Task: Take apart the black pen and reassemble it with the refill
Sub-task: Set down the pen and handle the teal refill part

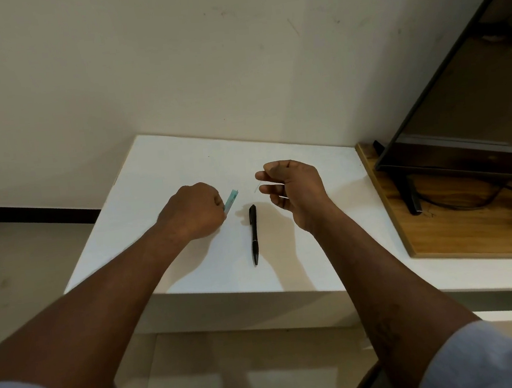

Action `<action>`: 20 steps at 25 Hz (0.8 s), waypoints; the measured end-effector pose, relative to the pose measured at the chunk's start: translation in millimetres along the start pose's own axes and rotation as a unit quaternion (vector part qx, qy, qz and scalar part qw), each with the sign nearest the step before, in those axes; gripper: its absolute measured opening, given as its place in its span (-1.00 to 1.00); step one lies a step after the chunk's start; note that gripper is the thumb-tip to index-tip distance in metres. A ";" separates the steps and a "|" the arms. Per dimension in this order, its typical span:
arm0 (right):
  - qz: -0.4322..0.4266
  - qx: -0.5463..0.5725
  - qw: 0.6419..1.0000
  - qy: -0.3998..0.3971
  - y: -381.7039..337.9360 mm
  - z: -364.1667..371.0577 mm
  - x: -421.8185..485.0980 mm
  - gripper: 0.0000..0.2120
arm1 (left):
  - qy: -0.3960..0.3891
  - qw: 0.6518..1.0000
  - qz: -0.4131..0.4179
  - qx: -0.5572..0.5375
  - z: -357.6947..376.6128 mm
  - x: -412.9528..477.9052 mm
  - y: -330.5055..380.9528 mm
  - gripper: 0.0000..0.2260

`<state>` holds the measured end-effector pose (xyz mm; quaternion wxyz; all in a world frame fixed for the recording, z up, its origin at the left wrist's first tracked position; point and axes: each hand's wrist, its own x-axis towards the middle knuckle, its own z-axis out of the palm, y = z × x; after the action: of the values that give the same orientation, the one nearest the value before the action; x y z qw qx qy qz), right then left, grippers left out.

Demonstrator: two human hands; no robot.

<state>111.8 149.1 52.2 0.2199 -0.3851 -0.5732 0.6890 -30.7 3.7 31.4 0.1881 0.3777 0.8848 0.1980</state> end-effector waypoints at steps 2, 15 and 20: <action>0.002 -0.010 1.000 -0.002 0.9 0.7 0.1 -0.90 | -0.019 1.000 -0.011 -0.007 -0.2 1.4 -1.6 -0.94; 0.064 -0.028 0.997 -0.032 14.2 15.7 -0.9 -0.85 | -0.059 0.998 -0.011 0.020 1.5 0.4 -2.3 -0.93; 0.136 0.148 0.979 -0.041 12.6 14.2 -3.0 -0.87 | -0.030 0.999 0.013 0.003 -2.5 -1.0 -2.1 -0.94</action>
<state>104.3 134.9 41.6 0.1553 -0.3945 -0.4161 0.8045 -32.5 1.1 32.6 0.2110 0.3956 0.8743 0.1862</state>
